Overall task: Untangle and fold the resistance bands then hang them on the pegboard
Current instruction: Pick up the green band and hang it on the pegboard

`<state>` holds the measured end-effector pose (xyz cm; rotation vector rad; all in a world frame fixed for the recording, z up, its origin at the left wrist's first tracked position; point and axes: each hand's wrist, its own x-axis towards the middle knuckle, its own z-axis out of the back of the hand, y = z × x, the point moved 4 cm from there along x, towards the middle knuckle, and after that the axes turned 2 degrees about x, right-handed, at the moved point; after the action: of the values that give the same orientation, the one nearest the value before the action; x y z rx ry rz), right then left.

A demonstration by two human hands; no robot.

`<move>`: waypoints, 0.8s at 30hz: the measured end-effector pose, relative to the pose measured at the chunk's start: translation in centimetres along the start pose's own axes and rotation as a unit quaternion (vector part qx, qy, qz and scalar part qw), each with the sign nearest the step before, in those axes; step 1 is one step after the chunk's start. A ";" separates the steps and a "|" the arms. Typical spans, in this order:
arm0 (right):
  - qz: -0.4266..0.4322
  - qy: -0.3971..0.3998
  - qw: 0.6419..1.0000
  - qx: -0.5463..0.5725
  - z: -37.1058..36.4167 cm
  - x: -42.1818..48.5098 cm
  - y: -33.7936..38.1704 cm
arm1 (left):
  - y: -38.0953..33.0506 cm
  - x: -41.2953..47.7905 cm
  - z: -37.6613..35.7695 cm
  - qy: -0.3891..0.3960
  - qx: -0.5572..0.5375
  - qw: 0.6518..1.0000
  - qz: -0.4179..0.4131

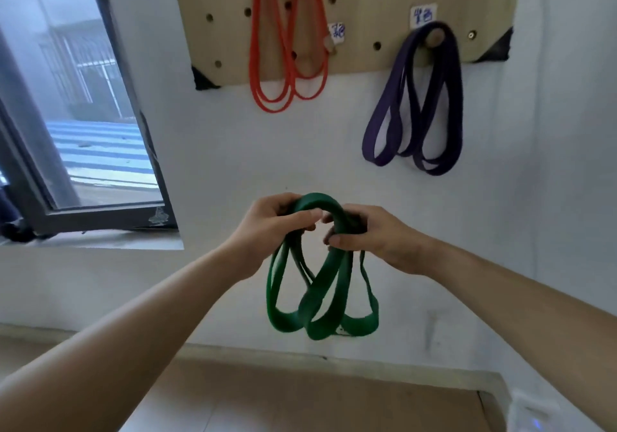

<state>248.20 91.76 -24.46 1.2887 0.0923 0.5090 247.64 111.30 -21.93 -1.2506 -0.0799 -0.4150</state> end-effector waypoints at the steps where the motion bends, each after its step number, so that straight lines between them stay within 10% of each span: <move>1: 0.007 -0.009 1.000 -0.006 0.8 0.3 1.0 | -0.8 0.6 0.4 -0.004 0.000 1.000 -0.004; 24: 0.167 -0.216 0.962 -0.029 12.6 7.1 21.5 | -18.1 13.0 2.8 -0.116 -0.045 0.988 -0.091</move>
<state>252.18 87.46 0.80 1.3376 -0.5098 0.5001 253.83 105.97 -0.96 -1.3833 -0.3795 -0.4326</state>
